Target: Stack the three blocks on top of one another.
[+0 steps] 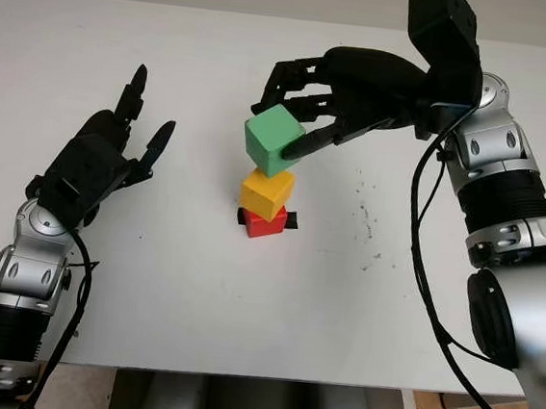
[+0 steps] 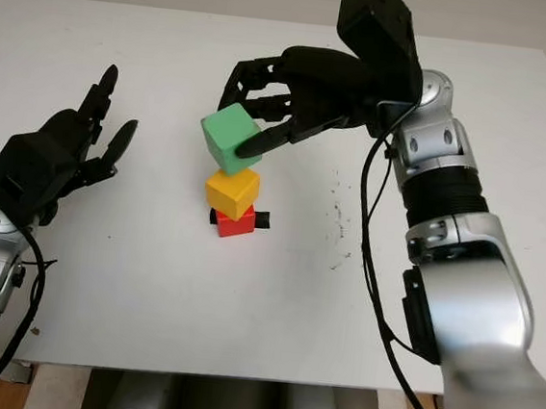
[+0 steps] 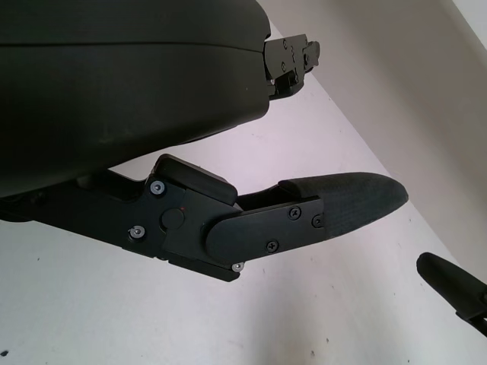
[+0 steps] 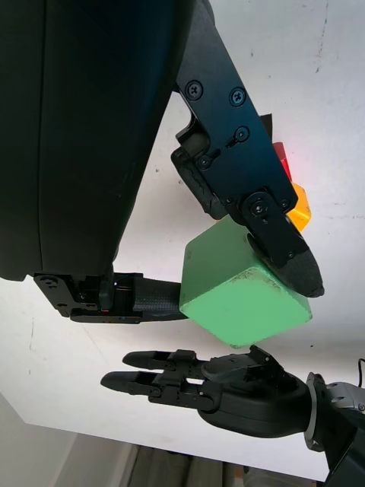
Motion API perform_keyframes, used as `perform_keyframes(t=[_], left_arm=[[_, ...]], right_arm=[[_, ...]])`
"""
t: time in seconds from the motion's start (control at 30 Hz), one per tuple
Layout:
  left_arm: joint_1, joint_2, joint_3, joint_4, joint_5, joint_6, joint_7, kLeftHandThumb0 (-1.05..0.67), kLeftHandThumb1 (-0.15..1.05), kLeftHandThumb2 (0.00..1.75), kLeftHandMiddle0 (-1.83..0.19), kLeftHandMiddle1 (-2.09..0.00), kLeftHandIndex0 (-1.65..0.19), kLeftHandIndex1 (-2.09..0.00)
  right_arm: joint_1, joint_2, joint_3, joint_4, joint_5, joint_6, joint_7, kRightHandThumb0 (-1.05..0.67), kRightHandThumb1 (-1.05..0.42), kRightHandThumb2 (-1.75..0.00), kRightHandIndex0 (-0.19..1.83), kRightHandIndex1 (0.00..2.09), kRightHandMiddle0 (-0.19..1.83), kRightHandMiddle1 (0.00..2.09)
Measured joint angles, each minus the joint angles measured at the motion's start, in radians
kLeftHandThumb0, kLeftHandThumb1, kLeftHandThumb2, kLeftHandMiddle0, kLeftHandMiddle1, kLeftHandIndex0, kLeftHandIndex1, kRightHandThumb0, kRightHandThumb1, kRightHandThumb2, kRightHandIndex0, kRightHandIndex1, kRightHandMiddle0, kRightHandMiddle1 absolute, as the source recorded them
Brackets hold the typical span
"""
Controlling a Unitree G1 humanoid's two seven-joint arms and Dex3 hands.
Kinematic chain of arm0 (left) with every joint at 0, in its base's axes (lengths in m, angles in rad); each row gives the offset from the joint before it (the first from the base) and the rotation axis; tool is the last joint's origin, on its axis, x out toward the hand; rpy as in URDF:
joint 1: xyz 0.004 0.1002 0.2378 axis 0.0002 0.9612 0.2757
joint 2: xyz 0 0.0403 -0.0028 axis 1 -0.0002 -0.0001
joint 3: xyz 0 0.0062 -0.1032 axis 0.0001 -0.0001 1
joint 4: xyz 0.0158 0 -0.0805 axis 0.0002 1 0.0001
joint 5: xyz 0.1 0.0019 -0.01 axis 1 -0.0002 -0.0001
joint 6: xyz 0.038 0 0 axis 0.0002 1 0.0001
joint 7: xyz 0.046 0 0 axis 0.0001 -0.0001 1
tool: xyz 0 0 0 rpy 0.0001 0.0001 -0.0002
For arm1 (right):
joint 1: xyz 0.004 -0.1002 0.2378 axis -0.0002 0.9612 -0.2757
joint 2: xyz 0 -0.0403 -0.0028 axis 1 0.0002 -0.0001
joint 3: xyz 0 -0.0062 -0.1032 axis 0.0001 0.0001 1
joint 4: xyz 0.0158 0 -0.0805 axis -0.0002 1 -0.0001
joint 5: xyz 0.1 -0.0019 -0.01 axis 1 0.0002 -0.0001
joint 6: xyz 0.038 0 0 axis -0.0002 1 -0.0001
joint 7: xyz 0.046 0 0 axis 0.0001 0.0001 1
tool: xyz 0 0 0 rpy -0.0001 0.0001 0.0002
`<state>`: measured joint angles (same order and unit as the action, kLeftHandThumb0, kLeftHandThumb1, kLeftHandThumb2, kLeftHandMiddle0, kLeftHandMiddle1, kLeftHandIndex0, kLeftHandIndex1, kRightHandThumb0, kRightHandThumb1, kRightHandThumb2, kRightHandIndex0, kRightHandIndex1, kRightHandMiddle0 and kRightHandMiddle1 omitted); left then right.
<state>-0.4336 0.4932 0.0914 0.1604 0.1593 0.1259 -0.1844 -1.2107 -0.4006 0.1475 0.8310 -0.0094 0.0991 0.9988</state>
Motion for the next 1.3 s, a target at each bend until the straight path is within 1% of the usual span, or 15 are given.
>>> perform_keyframes(t=[0.57,1.3], left_arm=[[0.0,0.0,0.0,-0.018,0.0,0.009,-0.01,-0.83,1.05,0.67,0.19,-0.03,0.19,-0.04],[0.002,0.001,0.0,-0.019,0.002,0.007,-0.009,-0.82,1.05,0.68,0.19,-0.04,0.19,-0.04]], right_arm=[[0.038,0.001,0.027,0.001,-0.037,-0.008,-0.006,-0.49,-0.97,-0.05,0.25,0.05,0.3,1.63],[0.057,0.001,0.028,-0.007,-0.045,-0.02,-0.008,-0.52,-0.96,-0.05,0.26,0.06,0.32,1.6]])
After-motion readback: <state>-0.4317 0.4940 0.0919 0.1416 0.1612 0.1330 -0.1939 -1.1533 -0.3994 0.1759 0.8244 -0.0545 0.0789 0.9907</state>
